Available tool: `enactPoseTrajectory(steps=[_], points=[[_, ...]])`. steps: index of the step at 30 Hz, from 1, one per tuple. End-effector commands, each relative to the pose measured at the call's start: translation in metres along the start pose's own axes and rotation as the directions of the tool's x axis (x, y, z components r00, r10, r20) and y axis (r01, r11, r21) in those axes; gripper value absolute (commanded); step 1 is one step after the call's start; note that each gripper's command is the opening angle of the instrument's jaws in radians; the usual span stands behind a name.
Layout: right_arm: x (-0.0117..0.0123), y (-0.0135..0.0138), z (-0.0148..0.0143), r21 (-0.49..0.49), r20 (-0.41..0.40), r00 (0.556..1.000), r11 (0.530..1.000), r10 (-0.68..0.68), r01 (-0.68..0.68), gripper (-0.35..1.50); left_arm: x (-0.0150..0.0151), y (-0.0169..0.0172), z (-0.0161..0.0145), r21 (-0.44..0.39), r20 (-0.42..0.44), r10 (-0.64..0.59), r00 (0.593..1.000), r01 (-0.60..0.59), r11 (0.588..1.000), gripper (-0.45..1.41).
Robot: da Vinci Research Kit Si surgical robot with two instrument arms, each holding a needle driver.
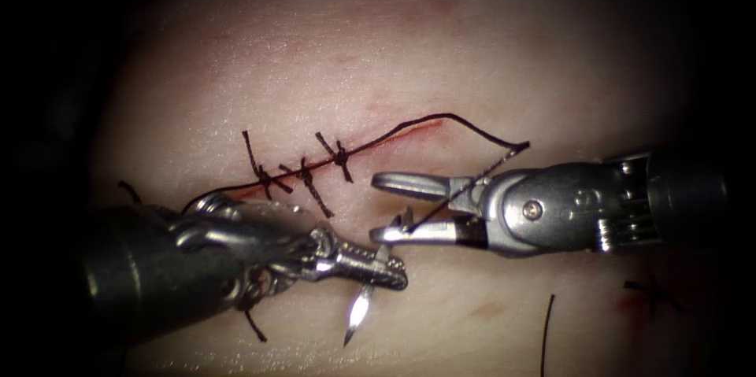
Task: Wound Closure
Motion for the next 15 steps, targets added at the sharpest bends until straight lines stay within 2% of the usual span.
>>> enactPoseTrajectory(steps=[1,5,11,13,15], points=[[-0.0005,-0.0007,0.0006,-0.011,0.008,1.000,1.000,0.003,-0.002,0.69,0.0003,-0.0005,0.0005,0.000,-0.004,0.008,1.000,-0.008,1.000,-0.45],[-0.0004,-0.0010,0.0009,-0.086,0.065,0.998,0.996,0.006,-0.001,0.78,0.0002,-0.0004,0.0006,0.036,-0.041,0.042,0.998,-0.040,0.999,-0.45],[-0.0001,-0.0014,0.0013,-0.143,0.111,0.994,0.990,0.013,0.003,0.83,0.0000,-0.0003,0.0006,0.037,-0.063,0.062,0.996,-0.059,0.998,-0.45],[0.0001,-0.0016,0.0014,-0.149,0.110,0.994,0.989,0.002,0.015,0.66,0.0000,-0.0002,0.0006,0.038,-0.072,0.068,0.995,-0.066,0.997,-0.45],[0.0002,-0.0017,0.0014,-0.152,0.108,0.994,0.988,0.002,0.014,0.59,0.0000,-0.0002,0.0005,0.039,-0.078,0.069,0.995,-0.066,0.997,-0.45]])
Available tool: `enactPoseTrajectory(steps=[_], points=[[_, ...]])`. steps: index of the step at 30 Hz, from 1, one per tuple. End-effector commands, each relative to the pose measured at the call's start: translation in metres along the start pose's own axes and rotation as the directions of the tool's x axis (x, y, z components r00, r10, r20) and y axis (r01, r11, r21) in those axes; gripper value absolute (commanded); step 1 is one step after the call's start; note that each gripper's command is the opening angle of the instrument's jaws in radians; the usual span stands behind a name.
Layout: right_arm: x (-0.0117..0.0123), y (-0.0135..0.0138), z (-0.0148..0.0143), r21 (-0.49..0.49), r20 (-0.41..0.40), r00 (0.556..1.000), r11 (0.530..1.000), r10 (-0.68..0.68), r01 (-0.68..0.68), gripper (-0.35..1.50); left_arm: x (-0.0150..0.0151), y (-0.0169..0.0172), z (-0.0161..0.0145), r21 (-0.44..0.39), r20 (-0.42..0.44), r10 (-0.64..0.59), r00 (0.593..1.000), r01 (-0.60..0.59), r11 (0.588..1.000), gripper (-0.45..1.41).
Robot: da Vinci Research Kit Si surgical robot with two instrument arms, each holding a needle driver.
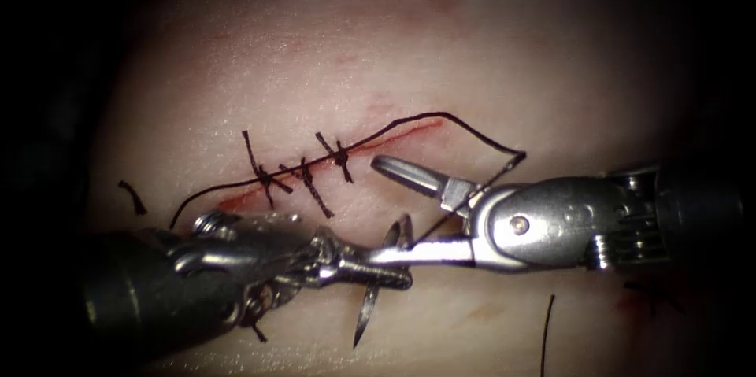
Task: Wound Closure
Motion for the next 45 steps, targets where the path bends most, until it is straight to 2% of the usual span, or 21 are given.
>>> enactPoseTrajectory(steps=[1,2,5,11,13,14,15,16,17,23,26,27,28,29,31,35,37,44,45], points=[[-0.0002,-0.0008,0.0006,-0.014,-0.010,1.000,1.000,-0.002,0.002,0.46,0.0001,-0.0004,0.0005,-0.001,-0.010,0.001,1.000,-0.001,1.000,-0.45],[0.0000,-0.0009,0.0007,-0.041,-0.008,1.000,0.999,-0.005,0.004,0.44,0.0001,-0.0004,0.0006,-0.004,-0.022,0.002,1.000,-0.002,1.000,-0.45],[0.0004,-0.0011,0.0009,-0.081,-0.015,1.000,0.997,-0.018,0.016,0.59,0.0000,-0.0004,0.0005,-0.005,-0.036,0.003,0.999,-0.004,1.000,-0.45],[0.0005,-0.0012,0.0009,-0.084,-0.017,0.999,0.996,-0.035,0.033,0.49,-0.0001,-0.0004,0.0005,-0.009,-0.037,0.004,0.999,-0.004,1.000,-0.45],[0.0004,-0.0013,0.0008,-0.086,-0.019,0.999,0.996,-0.041,0.040,0.39,-0.0001,-0.0004,0.0005,-0.009,-0.037,0.004,0.999,-0.004,1.000,-0.45],[0.0003,-0.0014,0.0007,-0.084,-0.016,0.999,0.995,-0.049,0.048,0.09,-0.0001,-0.0004,0.0004,-0.009,-0.036,0.010,0.999,-0.010,1.000,-0.45],[0.0002,-0.0014,0.0006,-0.080,-0.011,0.999,0.996,-0.050,0.049,-0.10,-0.0001,-0.0004,0.0004,-0.010,-0.036,0.010,0.999,-0.010,1.000,-0.45],[0.0002,-0.0014,0.0006,-0.080,-0.011,0.999,0.996,-0.050,0.049,-0.10,-0.0001,-0.0004,0.0004,-0.010,-0.036,0.010,0.999,-0.010,1.000,-0.45],[0.0001,-0.0015,0.0004,-0.078,-0.004,0.999,0.996,-0.052,0.052,-0.33,-0.0001,-0.0004,0.0003,-0.011,-0.038,0.010,0.999,-0.010,1.000,-0.45],[-0.0001,-0.0018,-0.0001,-0.073,0.023,0.998,0.996,-0.058,0.060,-0.35,-0.0002,-0.0004,0.0002,-0.012,-0.037,0.010,0.999,-0.010,1.000,-0.45],[-0.0001,-0.0019,-0.0002,-0.072,0.022,0.998,0.996,-0.059,0.060,-0.35,0.0001,-0.0004,0.0002,0.036,-0.061,0.026,0.998,-0.023,0.999,-0.45],[-0.0001,-0.0018,-0.0003,-0.072,0.026,0.998,0.996,-0.058,0.060,-0.35,0.0004,-0.0005,0.0002,0.034,-0.093,0.021,0.995,-0.018,0.999,0.05],[-0.0001,-0.0018,-0.0003,-0.070,0.025,0.998,0.996,-0.058,0.060,-0.35,0.0005,-0.0005,0.0002,0.030,-0.112,0.032,0.993,-0.029,0.999,0.34],[-0.0001,-0.0018,-0.0003,-0.070,0.025,0.998,0.996,-0.058,0.060,-0.35,0.0005,-0.0005,0.0002,0.030,-0.112,0.032,0.993,-0.029,0.999,0.34],[-0.0001,-0.0016,-0.0003,-0.060,0.023,0.998,0.996,-0.059,0.060,-0.35,0.0005,-0.0004,0.0002,0.022,-0.138,0.109,0.984,-0.107,0.994,0.83],[-0.0004,-0.0013,-0.0005,-0.014,0.007,0.998,0.998,-0.068,0.068,-0.35,0.0002,-0.0004,0.0001,0.029,-0.126,0.215,0.969,-0.213,0.977,1.06],[-0.0008,0.0003,-0.0011,0.049,-0.013,0.995,0.994,-0.098,0.099,-0.35,-0.0003,-0.0003,-0.0003,0.033,-0.112,0.309,0.944,-0.308,0.951,1.20],[-0.0019,0.0032,-0.0014,0.110,-0.007,0.990,0.983,-0.144,0.144,-0.35,-0.0019,0.0001,-0.0005,0.052,-0.091,0.419,0.903,-0.416,0.908,1.20],[-0.0023,0.0042,-0.0015,0.131,-0.006,0.986,0.977,-0.166,0.166,-0.35,-0.0024,0.0002,-0.0004,0.086,-0.077,0.475,0.877,-0.469,0.879,1.18]])
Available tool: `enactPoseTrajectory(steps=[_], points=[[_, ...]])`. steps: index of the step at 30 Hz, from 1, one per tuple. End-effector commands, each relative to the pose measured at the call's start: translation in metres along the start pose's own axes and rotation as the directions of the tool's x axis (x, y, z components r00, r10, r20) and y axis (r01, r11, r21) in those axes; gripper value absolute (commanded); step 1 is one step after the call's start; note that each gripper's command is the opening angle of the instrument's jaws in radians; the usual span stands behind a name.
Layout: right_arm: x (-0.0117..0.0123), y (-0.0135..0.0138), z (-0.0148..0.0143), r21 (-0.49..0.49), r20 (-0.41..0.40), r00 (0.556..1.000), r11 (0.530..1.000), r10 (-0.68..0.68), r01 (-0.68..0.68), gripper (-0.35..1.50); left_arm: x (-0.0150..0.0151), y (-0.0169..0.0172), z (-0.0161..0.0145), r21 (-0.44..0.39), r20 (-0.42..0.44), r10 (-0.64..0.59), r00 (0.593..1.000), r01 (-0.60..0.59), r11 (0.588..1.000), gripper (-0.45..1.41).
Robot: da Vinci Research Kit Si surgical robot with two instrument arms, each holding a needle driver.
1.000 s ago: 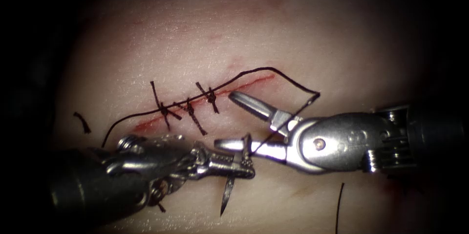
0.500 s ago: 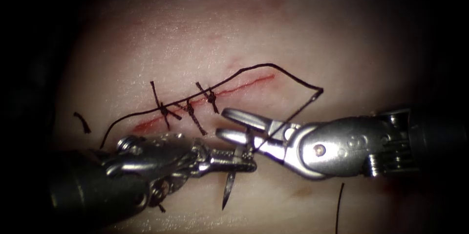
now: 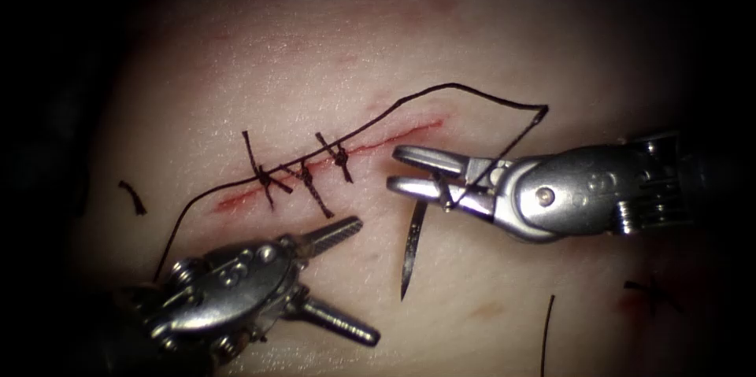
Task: Wound Closure
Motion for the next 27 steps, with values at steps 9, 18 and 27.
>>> enactPoseTrajectory(steps=[9,18,27], points=[[-0.0011,0.0046,0.0018,0.089,-0.032,0.981,0.977,-0.194,0.196,-0.35,-0.0006,-0.0006,0.0018,0.199,0.083,0.163,0.983,-0.177,0.964,0.19],[-0.0010,0.0072,0.0039,0.086,-0.101,0.935,0.933,-0.341,0.350,-0.35,-0.0002,-0.0035,0.0031,0.346,0.203,0.260,0.944,-0.317,0.883,0.09],[-0.0032,0.0088,0.0053,0.098,-0.093,0.874,0.869,-0.477,0.485,-0.35,-0.0002,-0.0065,0.0033,0.436,0.305,0.284,0.909,-0.398,0.807,0.09]])
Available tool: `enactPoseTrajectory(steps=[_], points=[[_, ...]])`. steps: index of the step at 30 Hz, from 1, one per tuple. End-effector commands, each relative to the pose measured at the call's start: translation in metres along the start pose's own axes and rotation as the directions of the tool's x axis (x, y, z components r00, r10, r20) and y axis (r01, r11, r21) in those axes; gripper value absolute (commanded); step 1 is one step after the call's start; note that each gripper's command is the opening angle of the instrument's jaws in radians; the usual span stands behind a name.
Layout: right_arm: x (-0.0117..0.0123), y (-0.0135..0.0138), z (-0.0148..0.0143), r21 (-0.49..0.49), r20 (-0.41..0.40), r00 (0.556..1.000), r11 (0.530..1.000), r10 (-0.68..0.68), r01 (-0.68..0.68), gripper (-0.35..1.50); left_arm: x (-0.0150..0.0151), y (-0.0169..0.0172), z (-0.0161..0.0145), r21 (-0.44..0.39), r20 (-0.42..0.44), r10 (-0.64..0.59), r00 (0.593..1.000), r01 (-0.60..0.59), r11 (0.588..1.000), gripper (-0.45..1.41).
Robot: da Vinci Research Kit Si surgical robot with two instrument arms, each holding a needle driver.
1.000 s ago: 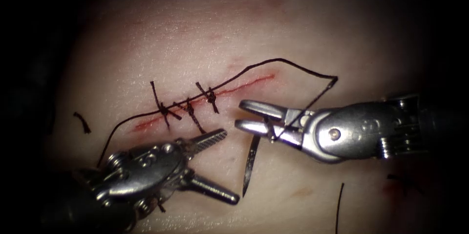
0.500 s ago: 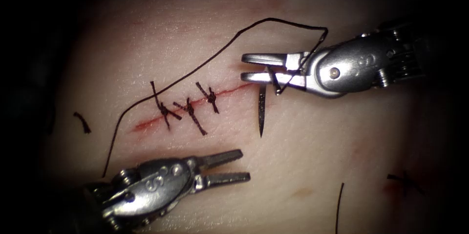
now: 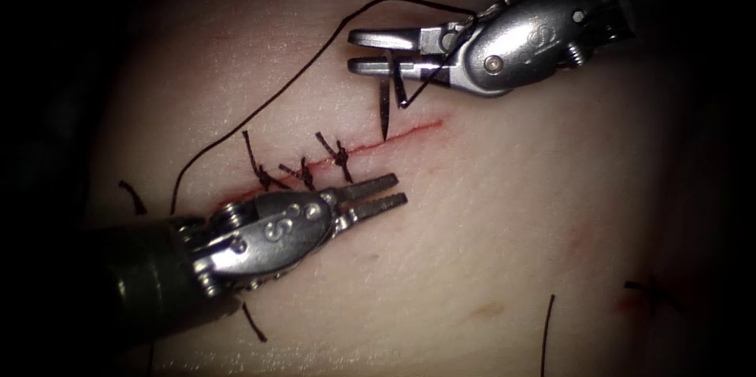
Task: Wound Closure
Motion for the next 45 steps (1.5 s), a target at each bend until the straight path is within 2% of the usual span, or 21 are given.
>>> enactPoseTrajectory(steps=[1,4,10,18,24,37,45], points=[[-0.0008,-0.0006,0.0010,0.014,0.002,0.999,0.999,-0.032,0.032,-0.35,-0.0004,-0.0001,0.0010,0.032,0.024,0.027,0.999,-0.028,0.999,0.09],[-0.0013,-0.0012,0.0010,0.017,0.002,0.998,0.997,-0.070,0.070,-0.35,-0.0008,-0.0002,0.0014,0.076,0.070,0.096,0.993,-0.101,0.992,0.04],[-0.0023,-0.0014,0.0008,0.013,-0.007,0.988,0.988,-0.157,0.157,-0.35,-0.0016,-0.0009,0.0032,0.114,0.093,0.110,0.990,-0.120,0.986,0.02],[-0.0022,-0.0015,0.0012,0.009,-0.018,0.985,0.985,-0.171,0.171,-0.35,-0.0037,-0.0009,0.0055,0.130,0.125,0.135,0.983,-0.151,0.980,0.02],[-0.0013,-0.0012,0.0019,0.001,-0.041,0.984,0.985,-0.171,0.171,-0.35,-0.0052,-0.0010,0.0055,0.123,0.146,0.155,0.977,-0.173,0.977,0.04],[-0.0028,-0.0030,0.0018,0.009,-0.047,0.980,0.981,-0.195,0.195,-0.35,-0.0055,-0.0009,0.0055,0.123,0.147,0.151,0.978,-0.169,0.978,0.04],[-0.0026,-0.0031,0.0015,0.001,-0.007,0.969,0.969,-0.247,0.247,-0.35,-0.0059,-0.0007,0.0051,0.119,0.154,0.155,0.976,-0.174,0.978,0.04]])
